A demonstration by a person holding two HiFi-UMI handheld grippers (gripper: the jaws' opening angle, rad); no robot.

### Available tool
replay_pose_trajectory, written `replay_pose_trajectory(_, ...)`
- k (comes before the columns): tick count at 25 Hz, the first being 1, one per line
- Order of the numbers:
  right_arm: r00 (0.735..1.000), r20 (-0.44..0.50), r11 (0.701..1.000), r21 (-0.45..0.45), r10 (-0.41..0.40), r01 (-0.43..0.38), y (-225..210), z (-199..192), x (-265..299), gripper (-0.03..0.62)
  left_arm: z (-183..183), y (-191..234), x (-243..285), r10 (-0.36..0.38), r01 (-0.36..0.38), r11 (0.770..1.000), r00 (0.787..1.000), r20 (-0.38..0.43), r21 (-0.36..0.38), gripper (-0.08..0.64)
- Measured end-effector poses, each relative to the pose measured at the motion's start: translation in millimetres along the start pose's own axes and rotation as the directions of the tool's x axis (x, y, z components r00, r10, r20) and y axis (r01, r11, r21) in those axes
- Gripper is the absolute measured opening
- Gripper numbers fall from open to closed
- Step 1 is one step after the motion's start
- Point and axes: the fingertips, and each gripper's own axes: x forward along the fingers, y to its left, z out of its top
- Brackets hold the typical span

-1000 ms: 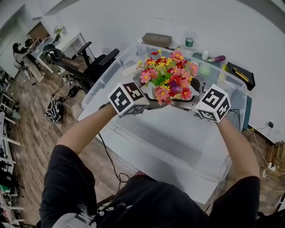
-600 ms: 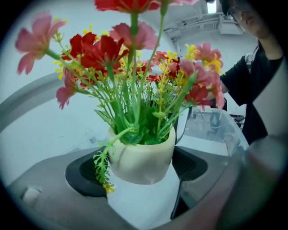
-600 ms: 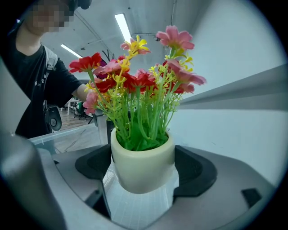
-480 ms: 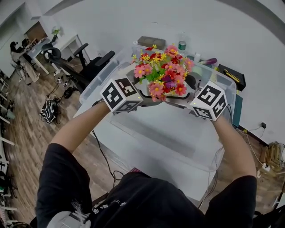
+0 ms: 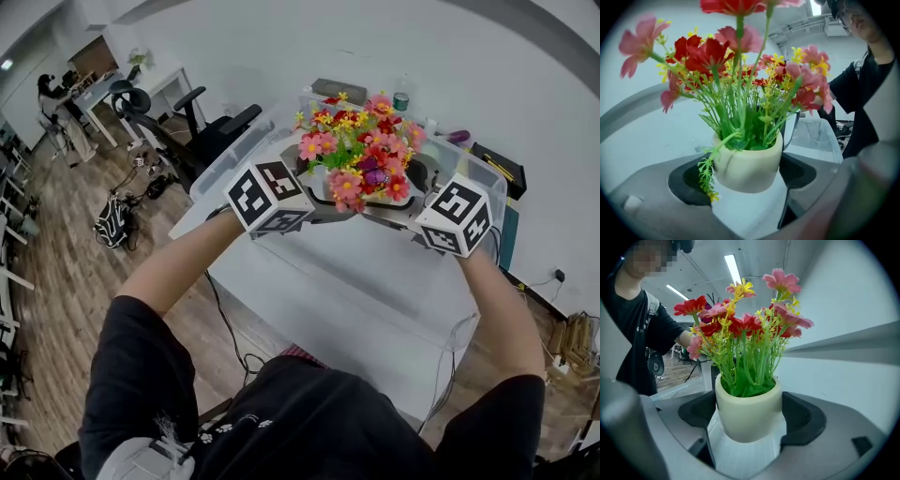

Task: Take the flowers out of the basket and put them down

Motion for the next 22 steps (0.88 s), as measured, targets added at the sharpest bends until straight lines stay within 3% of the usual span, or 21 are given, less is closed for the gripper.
replay_pose_trajectory(22,0.998,0.023,0.998,-0.015,-0.055,0.056,39,18,-24,0.439,14,-39,-25,-0.009,0.005,0.998,0.998,0.062,0.069,0.434)
